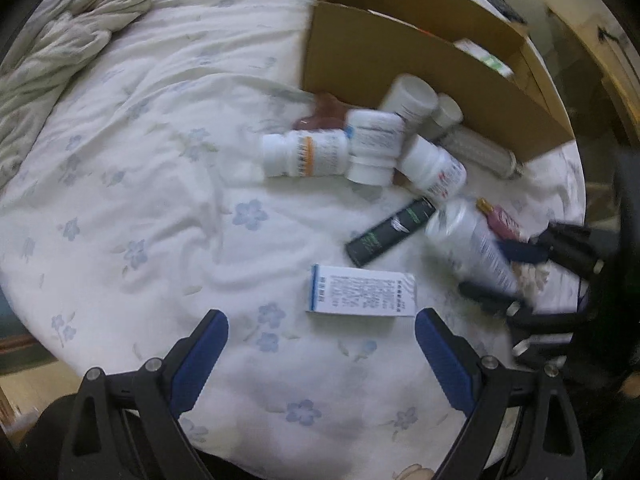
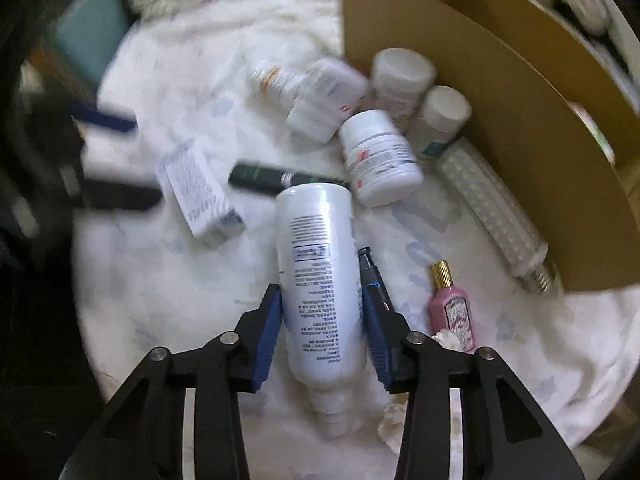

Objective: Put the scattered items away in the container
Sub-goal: 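Grasp the white spray bottle with the right gripper while the left grasps the white-and-blue small box, then lower the small box and spray bottle into the cardboard box and open both grippers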

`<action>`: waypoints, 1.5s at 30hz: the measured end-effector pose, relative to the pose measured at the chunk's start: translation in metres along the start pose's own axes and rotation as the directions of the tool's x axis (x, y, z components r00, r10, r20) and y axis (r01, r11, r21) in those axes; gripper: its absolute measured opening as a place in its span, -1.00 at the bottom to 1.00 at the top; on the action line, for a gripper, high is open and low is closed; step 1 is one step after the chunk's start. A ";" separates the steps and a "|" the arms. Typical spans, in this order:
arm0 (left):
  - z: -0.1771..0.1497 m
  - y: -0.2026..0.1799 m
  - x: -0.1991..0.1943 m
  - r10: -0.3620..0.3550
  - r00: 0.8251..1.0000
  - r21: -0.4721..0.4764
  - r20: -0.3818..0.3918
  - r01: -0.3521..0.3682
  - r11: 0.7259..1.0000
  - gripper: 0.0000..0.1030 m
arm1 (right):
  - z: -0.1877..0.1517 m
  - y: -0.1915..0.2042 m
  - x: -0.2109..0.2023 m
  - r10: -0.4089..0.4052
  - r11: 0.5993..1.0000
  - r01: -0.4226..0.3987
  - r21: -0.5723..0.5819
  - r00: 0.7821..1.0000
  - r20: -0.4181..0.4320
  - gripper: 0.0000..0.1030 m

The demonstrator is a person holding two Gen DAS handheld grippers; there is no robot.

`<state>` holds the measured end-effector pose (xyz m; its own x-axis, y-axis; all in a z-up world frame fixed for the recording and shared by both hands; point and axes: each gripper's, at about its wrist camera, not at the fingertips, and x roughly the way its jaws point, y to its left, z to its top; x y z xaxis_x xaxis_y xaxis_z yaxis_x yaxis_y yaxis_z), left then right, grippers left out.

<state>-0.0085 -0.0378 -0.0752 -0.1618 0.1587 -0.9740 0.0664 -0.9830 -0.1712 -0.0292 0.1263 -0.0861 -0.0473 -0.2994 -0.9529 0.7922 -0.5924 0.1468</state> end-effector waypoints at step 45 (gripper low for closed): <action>0.123 -0.038 -0.090 0.088 0.948 0.025 0.307 -0.101 0.995 0.28 | 0.058 -0.158 -0.152 0.081 0.898 -0.300 0.322 0.831 0.550 -0.17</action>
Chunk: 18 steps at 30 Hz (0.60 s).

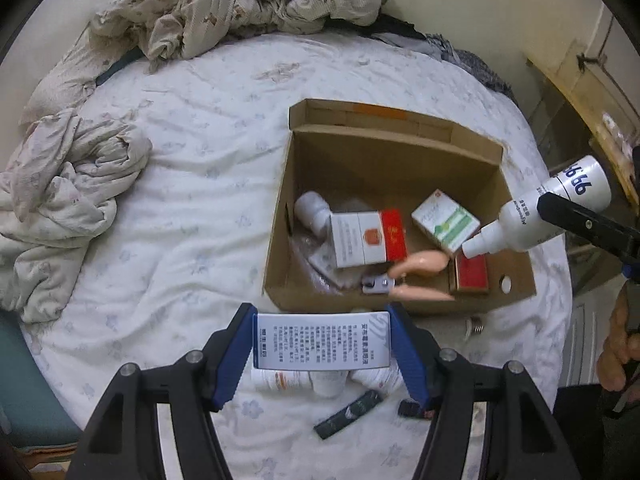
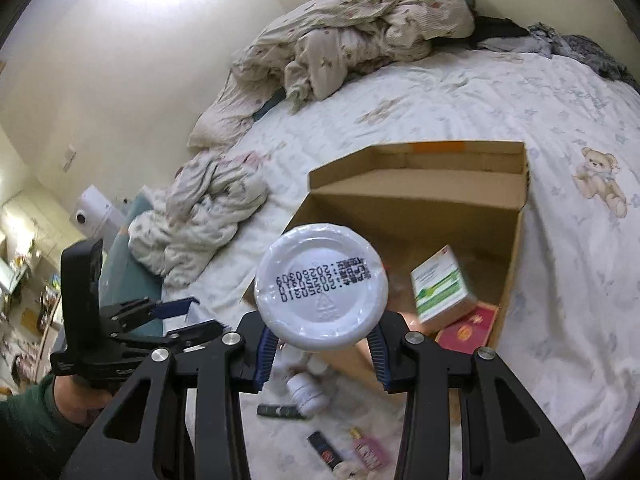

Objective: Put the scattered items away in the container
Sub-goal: 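Lower the small box and spray bottle into the cardboard box and open both grippers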

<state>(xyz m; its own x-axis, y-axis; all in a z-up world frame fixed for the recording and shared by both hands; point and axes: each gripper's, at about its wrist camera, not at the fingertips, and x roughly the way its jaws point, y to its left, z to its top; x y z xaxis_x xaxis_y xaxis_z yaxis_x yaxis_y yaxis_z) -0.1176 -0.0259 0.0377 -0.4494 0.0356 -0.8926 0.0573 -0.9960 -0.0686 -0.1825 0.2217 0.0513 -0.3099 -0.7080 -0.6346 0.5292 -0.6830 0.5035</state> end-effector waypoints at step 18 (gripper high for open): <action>0.046 -0.027 0.069 0.030 0.996 0.054 -0.090 -0.025 0.998 0.28 | 0.010 -0.051 0.041 -0.049 0.993 0.060 0.105 0.993 -0.110 -0.17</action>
<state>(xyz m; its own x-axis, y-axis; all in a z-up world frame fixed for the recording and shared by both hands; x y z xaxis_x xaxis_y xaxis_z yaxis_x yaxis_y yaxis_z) -0.1915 -0.0001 -0.0012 -0.3658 0.0128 -0.9306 0.0205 -0.9996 -0.0218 -0.2298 0.2258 0.0055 -0.2465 -0.6498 -0.7190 0.4233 -0.7396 0.5233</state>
